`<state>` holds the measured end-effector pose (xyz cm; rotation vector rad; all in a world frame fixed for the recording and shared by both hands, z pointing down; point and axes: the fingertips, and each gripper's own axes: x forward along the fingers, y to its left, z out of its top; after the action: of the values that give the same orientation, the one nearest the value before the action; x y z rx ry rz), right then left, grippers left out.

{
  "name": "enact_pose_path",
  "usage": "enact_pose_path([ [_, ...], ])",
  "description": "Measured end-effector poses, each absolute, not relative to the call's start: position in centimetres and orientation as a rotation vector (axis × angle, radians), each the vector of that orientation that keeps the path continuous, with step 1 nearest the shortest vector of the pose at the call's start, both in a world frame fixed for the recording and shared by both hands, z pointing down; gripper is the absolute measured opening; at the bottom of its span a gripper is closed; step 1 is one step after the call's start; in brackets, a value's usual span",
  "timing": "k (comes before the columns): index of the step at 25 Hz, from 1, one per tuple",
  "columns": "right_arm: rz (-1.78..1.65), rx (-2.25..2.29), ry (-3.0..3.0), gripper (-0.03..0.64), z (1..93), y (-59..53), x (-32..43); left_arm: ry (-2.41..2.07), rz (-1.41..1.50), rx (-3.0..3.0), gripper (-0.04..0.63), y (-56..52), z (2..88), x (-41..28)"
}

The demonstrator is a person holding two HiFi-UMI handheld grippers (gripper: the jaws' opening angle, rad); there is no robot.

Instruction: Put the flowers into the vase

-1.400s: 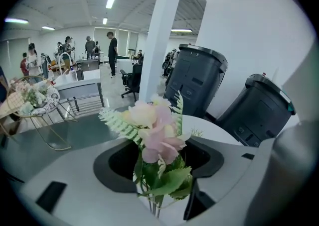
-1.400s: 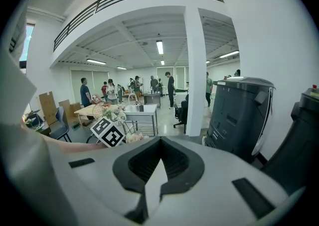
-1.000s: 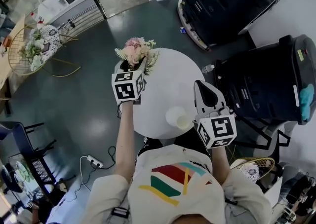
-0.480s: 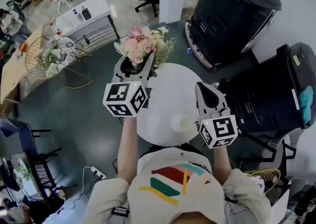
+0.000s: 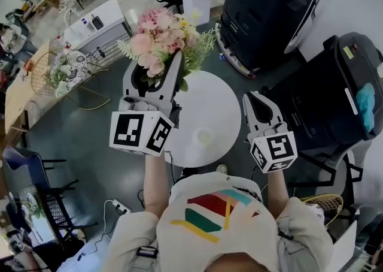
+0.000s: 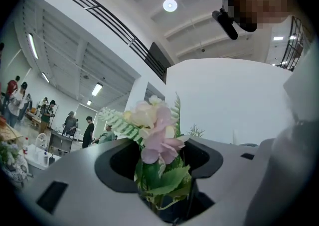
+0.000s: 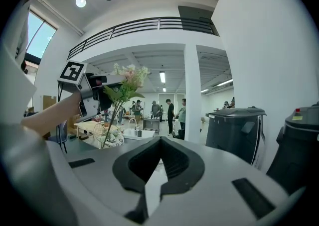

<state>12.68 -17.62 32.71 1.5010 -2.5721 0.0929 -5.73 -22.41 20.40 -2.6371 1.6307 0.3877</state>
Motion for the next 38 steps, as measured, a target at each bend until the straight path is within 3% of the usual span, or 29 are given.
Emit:
enact_pose_path([
  [12,0.164,1.501,-2.625,0.003,33.9,-13.7,16.7,1.635,0.333,-2.557,0.25,-16.3,19.1,-1.6],
  [29,0.19,1.478,-2.672,0.003,35.8,-6.4,23.0,1.589,0.688,-2.538,0.247,-7.5,23.3,2.3],
  [38,0.141,1.473,-2.705,0.003,35.5,-5.4,23.3,1.624,0.678,-2.458,0.247,-7.9,24.3,2.6],
])
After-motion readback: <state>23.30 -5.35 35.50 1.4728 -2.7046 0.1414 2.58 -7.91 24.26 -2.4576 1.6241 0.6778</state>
